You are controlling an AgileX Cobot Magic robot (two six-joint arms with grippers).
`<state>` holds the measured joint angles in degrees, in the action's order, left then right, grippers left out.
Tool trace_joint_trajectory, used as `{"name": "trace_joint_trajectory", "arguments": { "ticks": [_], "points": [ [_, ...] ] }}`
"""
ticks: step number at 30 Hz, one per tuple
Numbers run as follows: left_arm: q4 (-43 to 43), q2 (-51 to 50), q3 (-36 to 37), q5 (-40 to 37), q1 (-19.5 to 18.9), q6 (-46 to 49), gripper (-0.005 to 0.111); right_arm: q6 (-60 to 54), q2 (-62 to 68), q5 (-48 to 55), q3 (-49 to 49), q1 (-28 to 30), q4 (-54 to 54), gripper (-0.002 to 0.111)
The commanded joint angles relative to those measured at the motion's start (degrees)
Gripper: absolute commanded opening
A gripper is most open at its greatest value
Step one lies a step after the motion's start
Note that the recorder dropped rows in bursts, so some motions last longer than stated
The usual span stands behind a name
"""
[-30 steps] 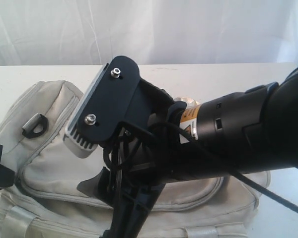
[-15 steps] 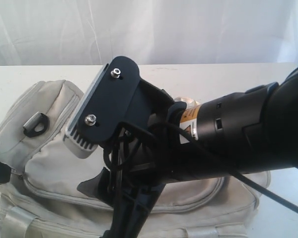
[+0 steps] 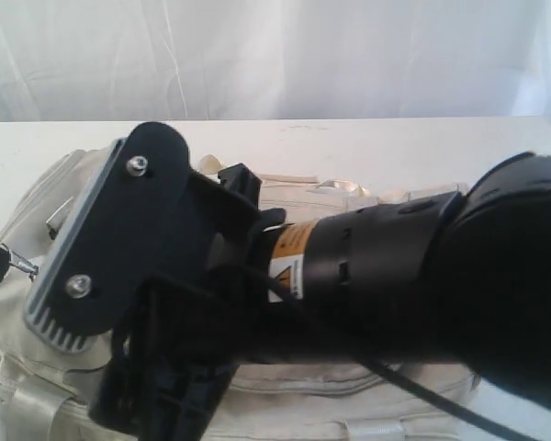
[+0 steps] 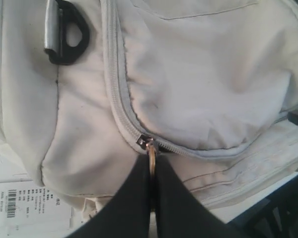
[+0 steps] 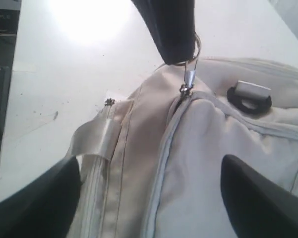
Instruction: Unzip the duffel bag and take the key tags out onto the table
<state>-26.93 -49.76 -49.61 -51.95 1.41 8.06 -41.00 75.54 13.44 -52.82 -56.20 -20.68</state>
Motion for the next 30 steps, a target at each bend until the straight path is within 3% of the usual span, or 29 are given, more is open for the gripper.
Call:
{"name": "trace_joint_trajectory", "arguments": {
  "ticks": [1, 13, 16, 21, 30],
  "points": [
    [1.63, 0.48, -1.09, -1.30, -0.16, 1.19, 0.000, -0.44, 4.50, -7.38, 0.26, -1.63, -0.08, 0.073],
    [3.73, 0.27, -1.09, -1.08, -0.16, 3.74, 0.000, 0.71, 18.19, -14.40, -2.08, -2.64, -0.19, 0.055],
    [6.47, -0.05, -1.09, -0.70, -0.16, 3.74, 0.000, 1.13, 19.42, -14.83, -2.08, -2.64, -0.19, 0.040],
    [8.21, -1.21, -1.09, 0.87, -0.16, 3.64, 0.000, 1.13, 19.54, -13.44, -2.08, -2.64, -0.19, 0.001],
    [8.10, -7.40, -1.09, 8.98, -0.16, 4.66, 0.000, 1.46, 19.42, -9.73, -2.08, -2.64, -0.19, 0.000]
  ]
}}
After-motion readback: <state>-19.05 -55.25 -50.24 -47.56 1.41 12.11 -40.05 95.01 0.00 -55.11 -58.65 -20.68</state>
